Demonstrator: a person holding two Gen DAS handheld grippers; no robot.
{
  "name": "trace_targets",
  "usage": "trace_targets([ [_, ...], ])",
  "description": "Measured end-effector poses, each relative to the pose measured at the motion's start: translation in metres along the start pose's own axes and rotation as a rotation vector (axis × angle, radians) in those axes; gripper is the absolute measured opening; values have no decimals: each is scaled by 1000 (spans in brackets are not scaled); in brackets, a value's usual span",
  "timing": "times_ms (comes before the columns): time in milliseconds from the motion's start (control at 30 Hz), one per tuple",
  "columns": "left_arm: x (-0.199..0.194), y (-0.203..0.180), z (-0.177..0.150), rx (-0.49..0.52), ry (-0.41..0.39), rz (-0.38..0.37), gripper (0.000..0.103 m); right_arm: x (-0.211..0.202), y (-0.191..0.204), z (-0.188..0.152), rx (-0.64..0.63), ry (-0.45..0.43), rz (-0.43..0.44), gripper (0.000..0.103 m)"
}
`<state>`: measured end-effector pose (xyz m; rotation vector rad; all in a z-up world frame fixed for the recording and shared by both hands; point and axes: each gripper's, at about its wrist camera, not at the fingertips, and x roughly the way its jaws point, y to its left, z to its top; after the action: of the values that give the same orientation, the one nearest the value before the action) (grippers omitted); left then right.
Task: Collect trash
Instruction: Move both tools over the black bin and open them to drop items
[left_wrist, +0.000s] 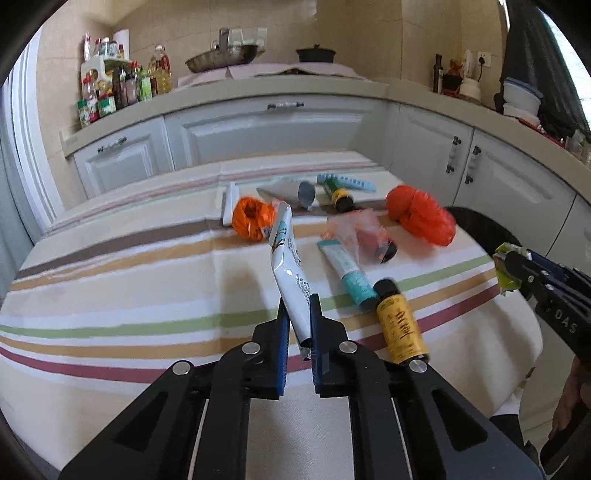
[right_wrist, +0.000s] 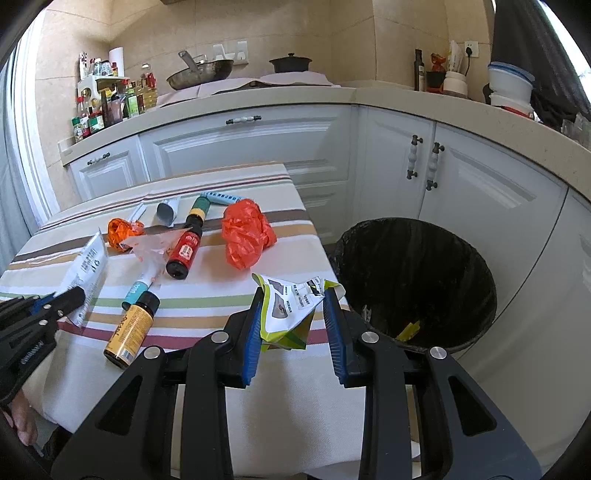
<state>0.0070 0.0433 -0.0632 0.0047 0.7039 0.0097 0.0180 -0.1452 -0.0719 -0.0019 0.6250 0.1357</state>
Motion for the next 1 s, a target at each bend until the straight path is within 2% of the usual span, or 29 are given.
trace_targets([
  [300,-13,-28,33,35,-84,-80,10,-13,-23,18,27,-58,-47,30],
  [600,3,-90,74,78,-156,-194,10,-4,-85,45,81,-111,-161,30],
  [767,22,-133,90,126,-155,-243,10,7,-121,52,117,-115,-210,30],
  [1000,59,-184,99,174,-94,-273,10,29,-162,57,153,-98,-239,30],
])
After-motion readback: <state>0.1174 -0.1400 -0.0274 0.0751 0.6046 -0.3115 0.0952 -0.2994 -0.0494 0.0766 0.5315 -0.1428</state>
